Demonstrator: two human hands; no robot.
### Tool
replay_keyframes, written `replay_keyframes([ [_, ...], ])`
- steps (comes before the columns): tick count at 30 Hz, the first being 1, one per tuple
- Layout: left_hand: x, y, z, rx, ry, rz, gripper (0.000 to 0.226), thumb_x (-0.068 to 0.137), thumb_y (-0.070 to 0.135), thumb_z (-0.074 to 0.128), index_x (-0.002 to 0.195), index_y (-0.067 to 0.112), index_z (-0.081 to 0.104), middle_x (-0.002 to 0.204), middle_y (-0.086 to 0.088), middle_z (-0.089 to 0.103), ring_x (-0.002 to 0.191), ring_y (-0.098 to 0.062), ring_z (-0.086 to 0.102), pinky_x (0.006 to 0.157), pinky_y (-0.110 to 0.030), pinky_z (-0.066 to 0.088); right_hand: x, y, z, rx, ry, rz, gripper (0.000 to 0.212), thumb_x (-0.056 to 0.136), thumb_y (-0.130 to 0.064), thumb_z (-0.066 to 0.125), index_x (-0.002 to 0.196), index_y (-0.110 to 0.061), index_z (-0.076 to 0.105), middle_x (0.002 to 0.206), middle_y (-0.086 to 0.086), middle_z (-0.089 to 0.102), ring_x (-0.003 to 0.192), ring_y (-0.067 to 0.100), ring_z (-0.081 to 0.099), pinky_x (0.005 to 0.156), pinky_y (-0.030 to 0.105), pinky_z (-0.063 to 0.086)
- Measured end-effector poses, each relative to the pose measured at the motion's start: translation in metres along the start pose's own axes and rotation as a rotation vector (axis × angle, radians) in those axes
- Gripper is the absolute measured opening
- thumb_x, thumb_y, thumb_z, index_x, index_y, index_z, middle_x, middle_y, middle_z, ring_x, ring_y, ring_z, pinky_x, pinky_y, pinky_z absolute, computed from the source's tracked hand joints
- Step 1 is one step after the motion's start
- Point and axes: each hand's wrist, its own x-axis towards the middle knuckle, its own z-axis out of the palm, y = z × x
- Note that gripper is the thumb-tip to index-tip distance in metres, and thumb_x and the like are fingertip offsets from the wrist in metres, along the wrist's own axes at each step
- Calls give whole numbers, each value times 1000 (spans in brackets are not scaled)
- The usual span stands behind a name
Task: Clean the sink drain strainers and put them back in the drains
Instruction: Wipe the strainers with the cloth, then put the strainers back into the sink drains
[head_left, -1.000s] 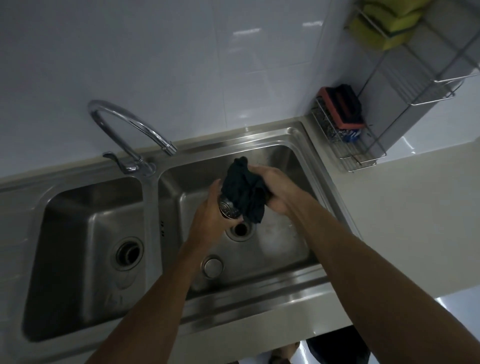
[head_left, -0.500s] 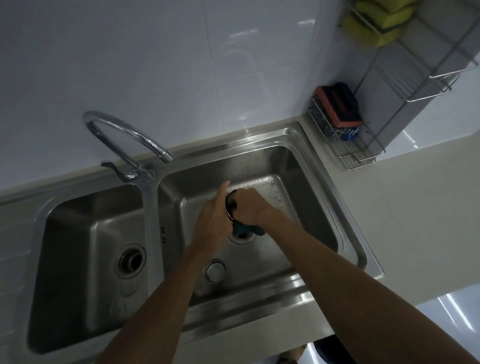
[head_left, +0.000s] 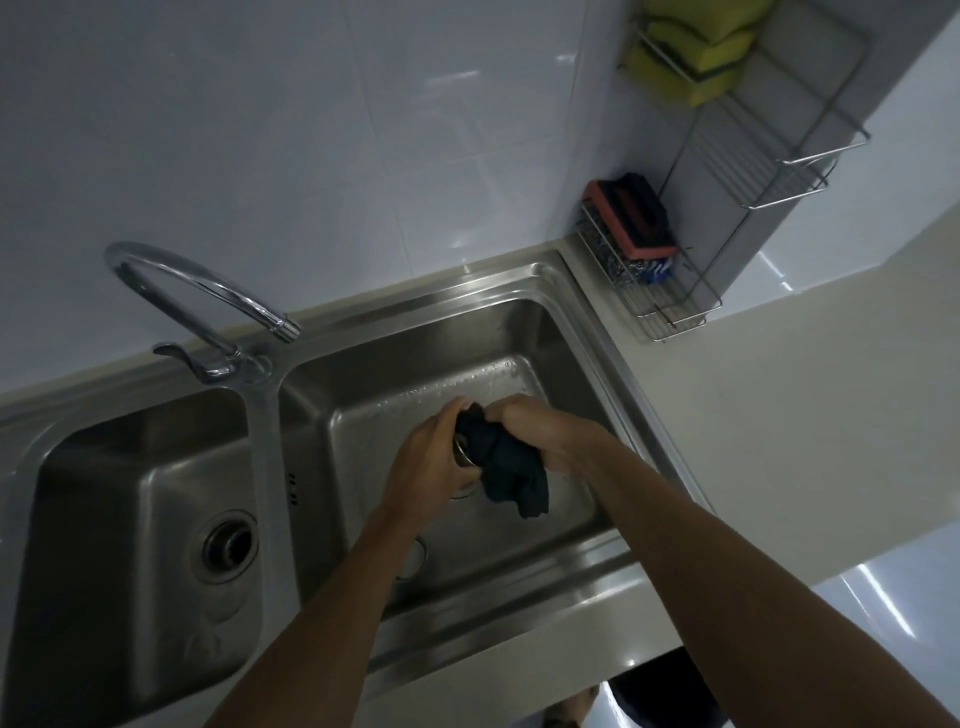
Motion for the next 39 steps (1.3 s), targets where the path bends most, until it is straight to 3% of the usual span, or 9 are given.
replay_keyframes([
  [6,-7,7,35,-53,62,-139,90,54,60,96,130,31,57,116,1,69,107,-21,65,91,-45,57,-23,9,-67,-133,307,-148,26,100,-14,46,84,-9,67,79,11,67,71,23,64,64,32,52],
  [12,14,65,86,-267,125,-140,82,54,68,90,121,54,47,109,34,62,99,9,63,79,-14,52,-57,25,-124,-511,512,-223,27,104,-20,40,107,-8,64,102,9,62,91,26,57,79,32,41],
  [16,28,91,117,-265,128,-104,87,60,58,92,133,44,46,124,18,63,109,-6,64,90,-28,56,-81,47,-162,-685,729,-251,18,105,-20,36,101,-8,49,92,16,61,79,34,56,66,35,37],
  [19,30,97,132,-259,111,-90,89,63,56,92,137,39,45,131,12,62,113,-5,61,90,-19,51,-90,73,-182,-798,853,-249,19,104,-19,41,109,-6,53,99,17,61,89,37,59,66,39,44],
  [24,27,97,136,-256,117,-111,89,63,59,90,137,42,44,128,16,61,109,-3,60,89,-19,49,-89,125,-176,-1041,627,1,48,96,-15,54,143,-12,43,146,13,42,126,37,47,99,51,48],
  [28,27,90,133,-255,125,-118,92,63,58,90,140,41,43,135,16,59,112,2,56,89,-11,42,-83,107,-158,-1133,695,77,51,95,-33,58,140,-12,44,147,17,38,134,42,39,110,58,36],
  [31,25,87,126,-269,152,-136,98,61,57,92,143,43,40,135,17,59,113,4,55,93,-18,46,-80,78,-132,-1141,790,-201,50,96,-36,56,138,-14,43,147,17,41,135,42,41,110,56,37],
  [33,21,83,120,-317,145,-151,105,60,60,92,147,43,35,127,20,63,110,1,62,90,-21,52,-77,60,-106,-1066,659,-357,53,94,-45,57,137,-16,44,139,13,50,128,37,49,104,51,43],
  [39,2,57,90,-379,170,-175,111,73,40,92,158,41,21,119,17,69,106,2,67,86,-14,54,-58,32,-43,-884,367,-262,69,78,-57,68,132,-18,53,127,6,59,116,29,59,96,46,53],
])
